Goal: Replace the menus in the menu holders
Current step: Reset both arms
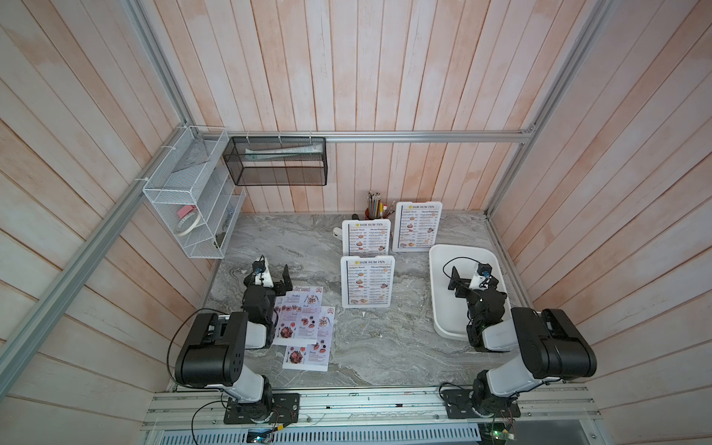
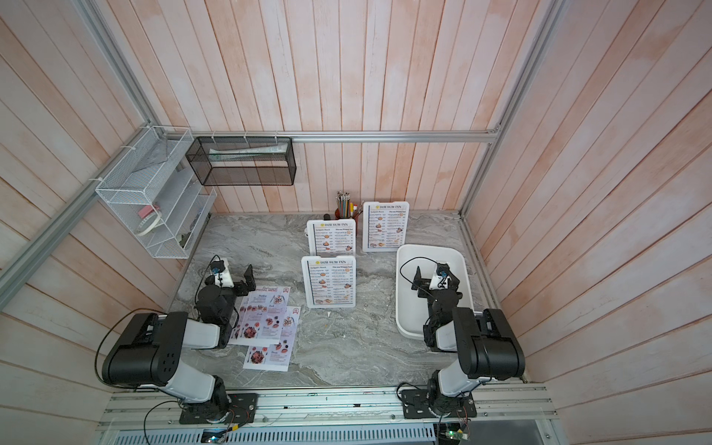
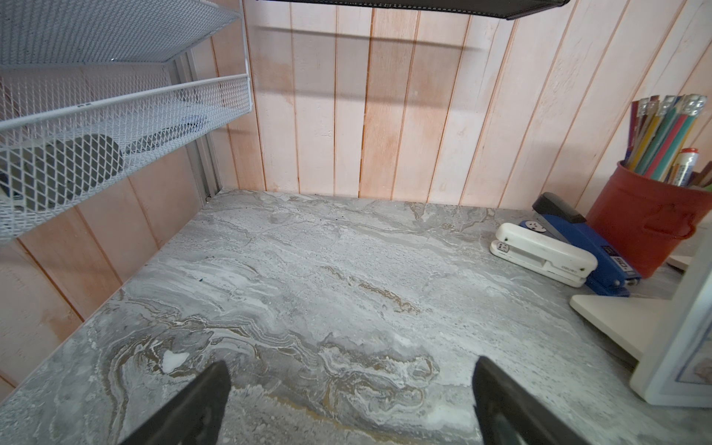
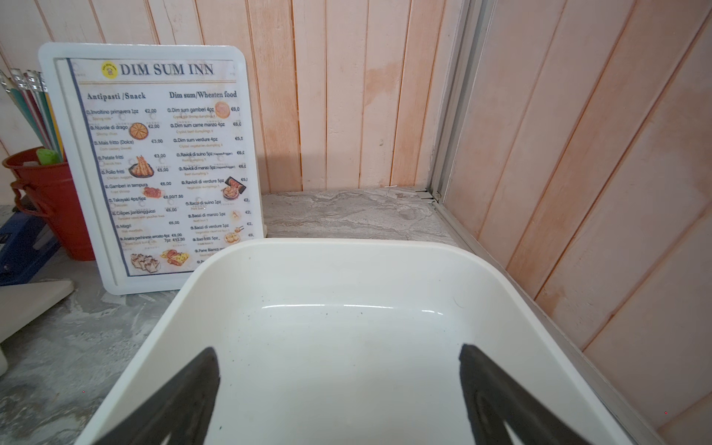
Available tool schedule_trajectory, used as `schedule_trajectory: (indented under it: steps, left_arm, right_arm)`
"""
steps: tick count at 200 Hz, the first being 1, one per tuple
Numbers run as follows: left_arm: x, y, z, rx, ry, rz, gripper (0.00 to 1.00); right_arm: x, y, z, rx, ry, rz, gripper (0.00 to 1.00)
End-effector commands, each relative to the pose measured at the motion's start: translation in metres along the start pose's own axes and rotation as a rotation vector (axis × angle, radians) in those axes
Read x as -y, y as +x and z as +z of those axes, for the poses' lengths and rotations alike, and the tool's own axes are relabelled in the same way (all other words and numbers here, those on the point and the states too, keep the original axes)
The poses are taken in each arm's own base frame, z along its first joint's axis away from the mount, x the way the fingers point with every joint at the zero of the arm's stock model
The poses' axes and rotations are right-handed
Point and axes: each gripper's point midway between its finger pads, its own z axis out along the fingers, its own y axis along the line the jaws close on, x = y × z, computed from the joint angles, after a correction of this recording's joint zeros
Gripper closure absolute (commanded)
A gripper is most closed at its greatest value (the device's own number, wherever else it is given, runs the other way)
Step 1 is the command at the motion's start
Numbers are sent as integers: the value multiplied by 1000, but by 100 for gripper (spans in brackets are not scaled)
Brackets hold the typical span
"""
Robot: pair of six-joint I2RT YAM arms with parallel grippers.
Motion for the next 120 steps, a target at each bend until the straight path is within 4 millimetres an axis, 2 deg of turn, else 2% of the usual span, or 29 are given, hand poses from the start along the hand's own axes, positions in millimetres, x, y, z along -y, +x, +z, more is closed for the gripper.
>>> schedule_trajectory:
  steps: [1, 7, 20, 24, 37, 42, 56, 70, 82, 120]
  left_arm:
    - [0, -1, 0, 8, -7, 14, 0]
    - [0, 0, 0, 4, -8, 14, 0]
    - [0, 0, 0, 7, -7, 14, 0]
    - [0, -1, 0, 8, -7, 15, 0]
    - [0, 0, 0, 5, -7, 14, 0]
    - [0, 0, 0, 6, -8, 13, 0]
    - [0, 0, 0, 6, -7, 15, 0]
    - [0, 0, 0, 5, -8, 15, 0]
    - [0, 0, 0, 5, -7, 14, 0]
    - [0, 0, 0, 5, -7, 15, 0]
  right_arm:
    - [-12, -8, -25, 73, -77, -30, 2]
    - [-4, -11, -26, 92, -32, -10, 2]
    - [36, -12, -18, 101, 197, 88, 2]
    - [41, -12, -14, 89, 229, 100, 2]
    - [20, 2, 9, -47, 132, 25, 2]
    - [16, 5, 8, -69, 113, 23, 2]
    - [-7, -2, 3, -4, -28, -33, 2]
    - [0, -3, -1, 20, 14, -7, 2]
    - [3, 2, 5, -20, 32, -6, 2]
    - [3, 2, 6, -21, 33, 1, 2]
